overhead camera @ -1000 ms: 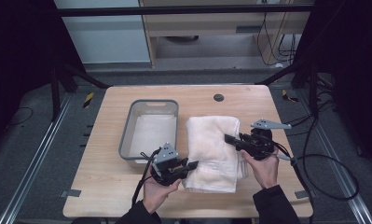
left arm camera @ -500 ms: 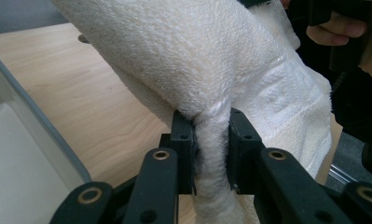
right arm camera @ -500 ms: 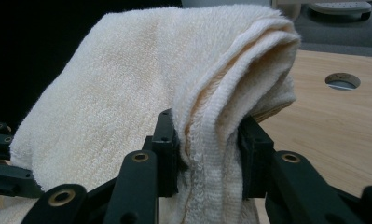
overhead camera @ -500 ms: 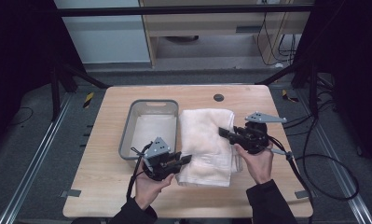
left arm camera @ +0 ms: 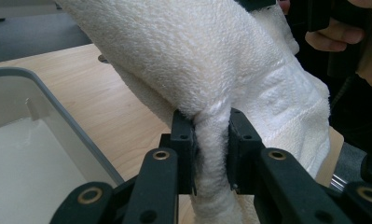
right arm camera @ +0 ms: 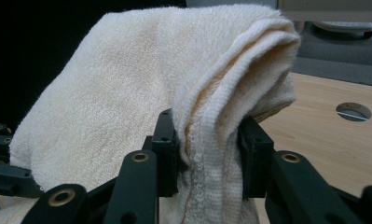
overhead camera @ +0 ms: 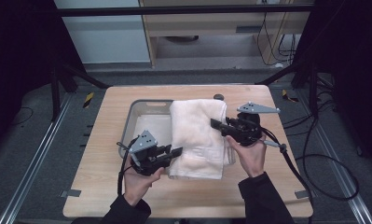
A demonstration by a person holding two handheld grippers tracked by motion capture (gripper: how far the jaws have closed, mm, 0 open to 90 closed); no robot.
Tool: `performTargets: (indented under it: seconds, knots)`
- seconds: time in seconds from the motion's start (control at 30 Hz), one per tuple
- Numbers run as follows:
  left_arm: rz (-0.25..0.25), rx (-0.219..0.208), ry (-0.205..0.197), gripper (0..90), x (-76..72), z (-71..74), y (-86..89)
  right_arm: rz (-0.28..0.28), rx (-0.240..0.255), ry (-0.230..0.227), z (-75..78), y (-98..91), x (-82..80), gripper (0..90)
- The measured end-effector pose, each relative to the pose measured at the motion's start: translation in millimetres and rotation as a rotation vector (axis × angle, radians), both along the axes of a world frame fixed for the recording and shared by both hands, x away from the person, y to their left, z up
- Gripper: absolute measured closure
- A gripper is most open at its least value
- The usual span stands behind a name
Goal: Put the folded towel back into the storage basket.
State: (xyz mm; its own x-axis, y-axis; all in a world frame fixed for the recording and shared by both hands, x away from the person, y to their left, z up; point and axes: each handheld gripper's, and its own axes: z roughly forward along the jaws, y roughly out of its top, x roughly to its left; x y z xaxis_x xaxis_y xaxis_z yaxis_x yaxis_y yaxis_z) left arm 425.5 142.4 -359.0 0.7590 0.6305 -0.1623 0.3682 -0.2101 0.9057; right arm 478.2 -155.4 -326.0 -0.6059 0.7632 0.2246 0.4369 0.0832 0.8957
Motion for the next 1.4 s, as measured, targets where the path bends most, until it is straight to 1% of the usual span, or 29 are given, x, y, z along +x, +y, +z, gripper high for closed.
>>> performTargets:
  seconds: [0.37, 0.57, 0.8, 0.83, 1.17, 1.33, 1.4]
  knots:
    - [0.027, -0.014, -0.012, 74.6, 3.1, 8.6, 14.1, 0.008, -0.003, -0.016, 11.7, 15.8, 6.6, 65.4]
    - [0.042, -0.020, -0.009, 74.6, 6.2, 13.4, 25.4, 0.019, -0.004, -0.023, 17.6, 27.3, 11.9, 65.4]
    - [0.058, -0.026, -0.015, 74.6, 8.1, 17.5, 35.6, 0.026, -0.007, -0.032, 24.0, 40.9, 17.7, 65.4]
    - [0.064, -0.028, -0.015, 74.6, 9.9, 19.1, 41.1, 0.028, -0.008, -0.033, 25.0, 43.3, 18.6, 65.4]
    - [0.092, -0.026, -0.005, 74.6, 14.9, 21.2, 55.7, 0.035, -0.012, -0.043, 28.2, 60.7, 25.7, 65.4]
    - [0.109, -0.021, -0.009, 74.6, 16.4, 23.0, 62.5, 0.040, -0.003, -0.042, 28.4, 68.9, 29.8, 65.4]
    - [0.116, -0.021, -0.010, 74.6, 17.0, 23.4, 65.4, 0.040, -0.007, -0.048, 29.0, 72.7, 31.3, 65.4]
